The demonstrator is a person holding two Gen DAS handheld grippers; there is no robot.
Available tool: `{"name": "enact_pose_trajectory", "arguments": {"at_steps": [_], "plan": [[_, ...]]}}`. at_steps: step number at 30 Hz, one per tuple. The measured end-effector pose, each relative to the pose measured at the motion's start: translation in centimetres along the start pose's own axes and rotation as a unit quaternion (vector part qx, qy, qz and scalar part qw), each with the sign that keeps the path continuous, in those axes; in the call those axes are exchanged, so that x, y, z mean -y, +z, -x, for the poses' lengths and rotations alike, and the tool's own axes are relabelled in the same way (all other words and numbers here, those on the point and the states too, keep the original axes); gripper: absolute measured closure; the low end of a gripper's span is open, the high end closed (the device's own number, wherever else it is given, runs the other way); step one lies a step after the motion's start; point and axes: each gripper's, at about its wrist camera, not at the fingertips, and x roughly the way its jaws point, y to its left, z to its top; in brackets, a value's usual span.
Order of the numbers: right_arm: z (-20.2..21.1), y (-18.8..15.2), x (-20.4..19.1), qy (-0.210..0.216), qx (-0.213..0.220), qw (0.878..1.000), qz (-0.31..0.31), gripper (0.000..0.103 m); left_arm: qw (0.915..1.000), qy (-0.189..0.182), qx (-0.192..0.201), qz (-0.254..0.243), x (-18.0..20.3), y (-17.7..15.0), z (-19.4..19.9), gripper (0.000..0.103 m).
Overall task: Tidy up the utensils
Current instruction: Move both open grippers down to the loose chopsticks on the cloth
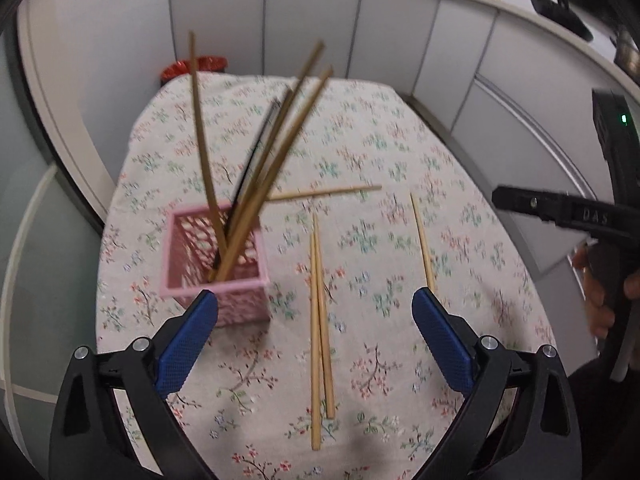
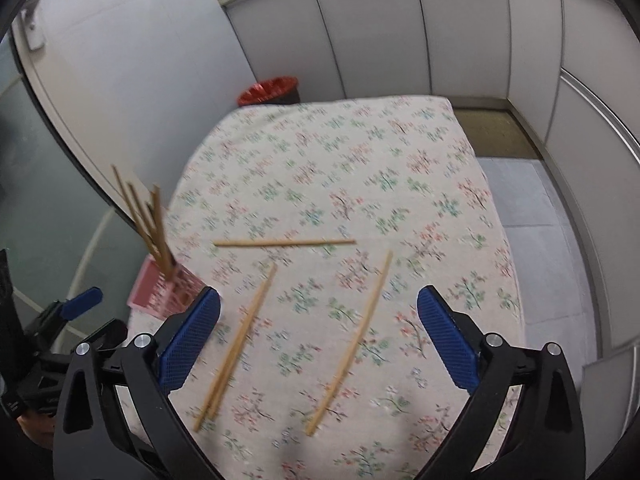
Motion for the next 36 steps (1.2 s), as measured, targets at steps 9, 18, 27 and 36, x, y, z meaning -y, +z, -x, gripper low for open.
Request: {"name": "enact_pose_trajectory", "arguments": {"at_steps": [9, 18, 27, 36], "plan": [[-1.6, -1.1, 2.4, -0.02, -0.041, 0.998, -0.033, 0.008, 0.9925, -0.074, -0.097, 0.006, 1.6, -1.5, -4.1, 0.056], [-3.5, -1.8, 2.2, -0.03, -0.084, 0.996, -0.03, 0.007, 0.9873, -0.045, -0.152, 0.013, 1.8, -2.6, -8.7, 0.083], [-3.7, -2.0, 2.4, -0.032, -0.09, 0.995, -0.025, 0.007, 0.9881, -0.01, -0.152, 0.021, 1.3, -2.0, -10.8, 0.088], [-3.5, -1.9, 3.1, -0.032, -0.087, 0.995, -0.032, 0.007, 0.9878, 0.011, -0.153, 0.029, 1.0, -1.7, -11.7, 0.088]]}}
